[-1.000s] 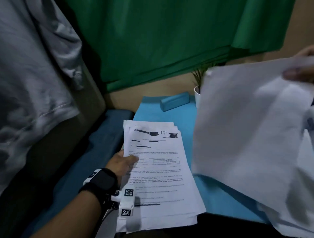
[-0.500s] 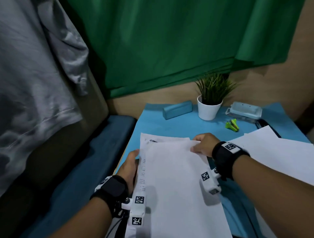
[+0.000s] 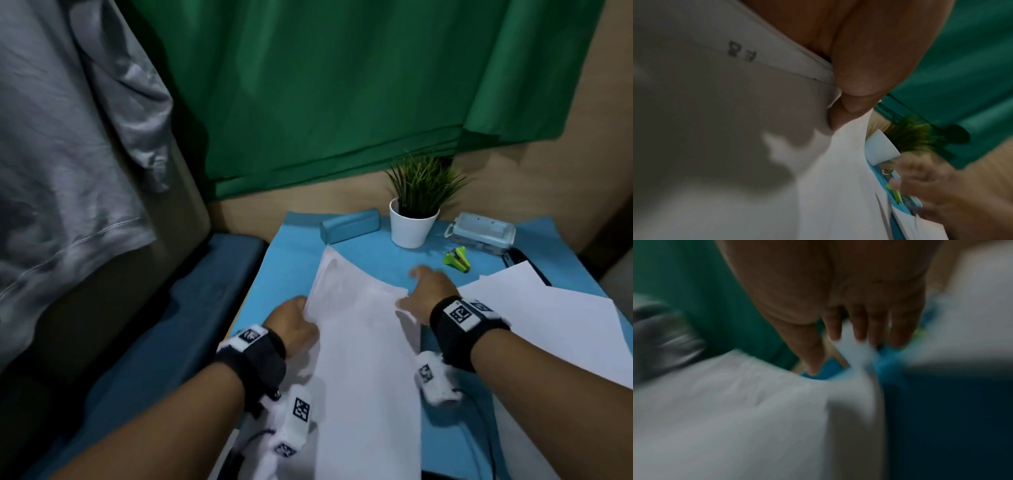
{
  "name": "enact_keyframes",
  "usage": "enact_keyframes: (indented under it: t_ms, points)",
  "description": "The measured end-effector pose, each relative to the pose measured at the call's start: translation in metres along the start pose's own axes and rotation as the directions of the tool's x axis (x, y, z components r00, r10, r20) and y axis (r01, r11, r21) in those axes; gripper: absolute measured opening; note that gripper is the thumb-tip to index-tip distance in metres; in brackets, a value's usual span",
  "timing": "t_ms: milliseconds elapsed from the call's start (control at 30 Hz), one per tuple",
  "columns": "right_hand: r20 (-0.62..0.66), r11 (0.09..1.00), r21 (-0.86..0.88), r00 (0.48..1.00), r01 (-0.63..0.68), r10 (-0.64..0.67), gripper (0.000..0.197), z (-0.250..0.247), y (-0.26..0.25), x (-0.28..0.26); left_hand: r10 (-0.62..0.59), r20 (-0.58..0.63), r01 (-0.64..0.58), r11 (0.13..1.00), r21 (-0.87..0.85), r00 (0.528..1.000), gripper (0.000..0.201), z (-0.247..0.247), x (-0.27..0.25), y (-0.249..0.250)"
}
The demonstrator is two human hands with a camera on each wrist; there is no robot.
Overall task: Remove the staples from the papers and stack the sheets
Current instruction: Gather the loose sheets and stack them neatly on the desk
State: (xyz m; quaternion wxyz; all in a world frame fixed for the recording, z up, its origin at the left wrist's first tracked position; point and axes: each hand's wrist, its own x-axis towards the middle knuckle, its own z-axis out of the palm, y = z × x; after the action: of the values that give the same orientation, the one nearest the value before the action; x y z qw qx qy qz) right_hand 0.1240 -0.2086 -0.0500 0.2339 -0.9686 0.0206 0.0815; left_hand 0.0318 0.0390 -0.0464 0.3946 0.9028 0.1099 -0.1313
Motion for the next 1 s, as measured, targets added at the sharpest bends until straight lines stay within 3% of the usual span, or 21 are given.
enact_keyframes:
  t_ms: [33,67,100,133,167,233,300,400,467,500,533,567,600,633,667,700,733,800,933,1000]
  points:
    - [-0.126,0.983,-0.092,0.977,0.16,-0.171,0.073,-0.012,-0.008,-0.008,0.055,-0.02,-0.052,0.991,0.12,0.998,0.017,-0.006,0.004,0.01]
    - [-0.205,0.916,-0.197,0.899,0.348,-0.386,0.082,-0.024,-0.02,-0.018,0.123,-0.022,-0.114,0.963,0.243,0.992,0.016,-0.012,0.006,0.023]
    - [-0.199,0.808,-0.328,0.801,0.489,-0.565,0.089,-0.04,-0.038,-0.029,0.191,-0.003,-0.177,0.916,0.361,0.982,0.016,-0.019,0.008,0.041]
    - [-0.117,0.699,-0.446,0.738,0.56,-0.665,0.091,-0.053,-0.055,-0.036,0.25,0.03,-0.234,0.85,0.472,0.968,0.017,-0.023,0.008,0.059]
    - [-0.007,0.618,-0.533,0.727,0.578,-0.687,0.088,-0.066,-0.073,-0.041,0.31,0.056,-0.287,0.776,0.562,0.949,0.019,-0.026,0.007,0.079]
    - [0.136,0.569,-0.624,0.792,0.535,-0.595,0.062,-0.085,-0.098,-0.04,0.403,0.093,-0.354,0.644,0.678,0.911,0.028,-0.036,0.003,0.121]
    - [0.172,0.607,-0.631,0.849,0.484,-0.499,0.035,-0.1,-0.105,-0.039,0.476,0.08,-0.376,0.57,0.73,0.876,0.029,-0.048,-0.004,0.155]
    - [0.076,0.853,-0.349,0.919,0.388,-0.387,0.026,-0.121,-0.082,-0.031,0.589,-0.156,-0.248,0.545,0.801,0.793,0.035,-0.072,-0.007,0.172]
    - [-0.036,0.953,-0.012,0.952,0.304,-0.304,0.022,-0.131,-0.059,-0.025,0.645,-0.415,-0.181,0.653,0.736,0.641,0.054,-0.086,-0.008,0.156]
    - [-0.08,0.948,0.169,0.962,0.271,-0.261,0.02,-0.134,-0.048,-0.024,0.623,-0.555,-0.2,0.745,0.637,0.551,0.067,-0.089,-0.01,0.143]
    - [-0.116,0.904,0.343,0.966,0.256,-0.23,0.021,-0.135,-0.038,-0.026,0.53,-0.674,-0.223,0.842,0.492,0.514,0.079,-0.087,-0.009,0.127]
    - [-0.143,0.826,0.503,0.967,0.254,-0.21,0.023,-0.136,-0.031,-0.03,0.348,-0.737,-0.244,0.937,0.251,0.58,0.09,-0.078,-0.008,0.112]
    - [-0.157,0.734,0.629,0.966,0.258,-0.205,0.023,-0.134,-0.026,-0.033,0.117,-0.67,-0.224,0.972,-0.074,0.733,0.097,-0.067,-0.01,0.101]
    - [-0.159,0.646,0.717,0.963,0.263,-0.216,0.022,-0.132,-0.024,-0.037,-0.048,-0.459,-0.167,0.894,-0.415,0.887,0.094,-0.056,-0.01,0.093]
    - [-0.161,0.579,0.77,0.96,0.267,-0.229,0.019,-0.128,-0.023,-0.041,-0.068,-0.185,-0.079,0.725,-0.684,0.98,0.08,-0.048,-0.009,0.088]
    - [-0.165,0.537,0.799,0.957,0.27,-0.237,0.017,-0.124,-0.023,-0.045,-0.004,-0.03,-0.023,0.558,-0.829,1.0,0.058,-0.046,-0.008,0.085]
    - [-0.171,0.52,0.808,0.954,0.278,-0.245,0.016,-0.121,-0.022,-0.048,0.081,0.002,-0.033,0.425,-0.905,0.997,0.041,-0.047,-0.005,0.084]
    - [-0.185,0.516,0.802,0.947,0.299,-0.262,0.026,-0.113,-0.016,-0.053,0.137,-0.115,-0.157,0.355,-0.922,0.984,0.026,-0.054,0.0,0.089]
    - [-0.218,0.607,0.731,0.949,0.312,-0.226,0.023,-0.095,-0.002,-0.054,0.141,-0.301,-0.332,0.461,-0.823,0.943,0.014,-0.054,0.001,0.097]
    - [-0.169,0.684,0.668,0.955,0.293,-0.244,0.02,-0.09,0.004,-0.053,0.16,-0.381,-0.39,0.638,-0.664,0.911,0.013,-0.045,-0.004,0.096]
